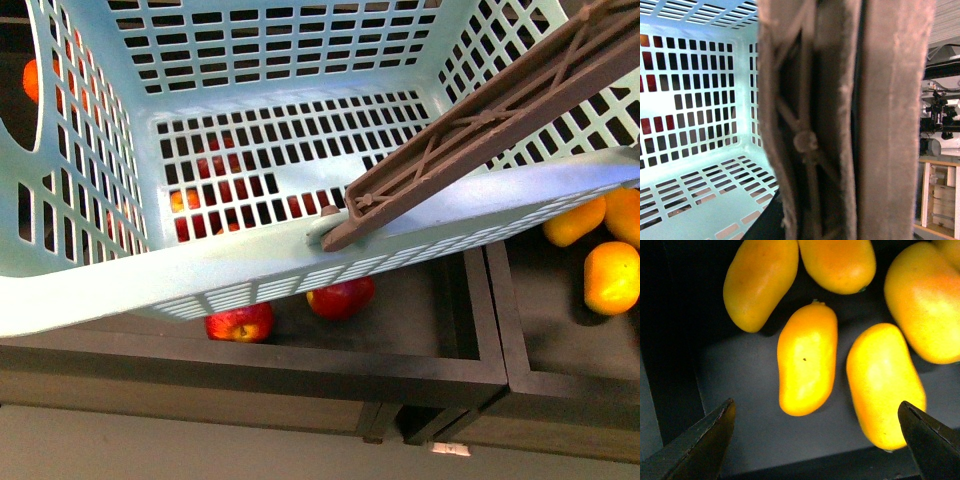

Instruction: Pick mango and avocado into basket

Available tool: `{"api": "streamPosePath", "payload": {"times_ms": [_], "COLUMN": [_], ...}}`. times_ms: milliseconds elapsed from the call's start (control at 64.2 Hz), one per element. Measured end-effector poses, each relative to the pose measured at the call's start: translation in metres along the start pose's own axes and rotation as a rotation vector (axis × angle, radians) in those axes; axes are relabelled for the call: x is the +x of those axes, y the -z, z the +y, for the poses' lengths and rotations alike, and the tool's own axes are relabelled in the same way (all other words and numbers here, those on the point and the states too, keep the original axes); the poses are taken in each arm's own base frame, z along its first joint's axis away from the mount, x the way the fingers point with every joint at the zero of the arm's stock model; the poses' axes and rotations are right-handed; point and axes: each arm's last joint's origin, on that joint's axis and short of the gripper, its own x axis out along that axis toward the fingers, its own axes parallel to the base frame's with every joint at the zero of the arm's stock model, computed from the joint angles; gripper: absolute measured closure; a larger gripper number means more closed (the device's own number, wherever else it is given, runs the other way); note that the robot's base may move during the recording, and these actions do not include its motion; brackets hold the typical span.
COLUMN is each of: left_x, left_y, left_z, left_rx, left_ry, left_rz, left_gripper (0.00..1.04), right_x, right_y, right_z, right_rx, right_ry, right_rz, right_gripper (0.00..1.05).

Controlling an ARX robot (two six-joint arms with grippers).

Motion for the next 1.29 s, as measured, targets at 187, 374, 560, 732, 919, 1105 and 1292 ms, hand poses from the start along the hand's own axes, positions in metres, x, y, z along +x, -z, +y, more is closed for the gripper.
{"api": "streamPosePath", "payload": {"times_ms": [187, 374, 560, 732, 919, 1105, 1292], "left_x": [0.0, 0.0, 0.0, 0.0, 0.0, 0.0, 0.0], "left_y": [0.0, 0.0, 0.0, 0.0, 0.0, 0.0, 0.0], "left_z": [0.0, 0.0, 0.0, 0.0, 0.0, 0.0, 0.0], "left_rx": [0.0, 0.0, 0.0, 0.0, 0.0, 0.0, 0.0], "left_ry": [0.0, -0.001, 0.0, 0.0, 0.0, 0.0, 0.0], "left_rz": [0.0, -0.001, 0.0, 0.0, 0.0, 0.0, 0.0], "left_gripper": [0.91, 0.91, 0.91, 0.91, 0.91, 0.91, 0.91], "right_x": [0.027, 0.05, 0.066, 0.08, 0.099, 0.109, 0.114], "right_y": [0.0, 0.004, 0.01, 0.008, -0.001, -0.008, -0.008], "right_z": [0.012, 0.009, 0.004, 0.006, 0.008, 0.006, 0.005], "right_rx": [0.02, 0.068, 0.11, 0.136, 0.144, 0.148, 0.151], "right_ry": [-0.012, 0.001, 0.009, 0.009, 0.031, 0.041, 0.049], "right_rz": [0.025, 0.048, 0.071, 0.081, 0.084, 0.079, 0.085], "right_gripper": [0.09, 0.09, 0.09, 0.09, 0.09, 0.09, 0.09]}}
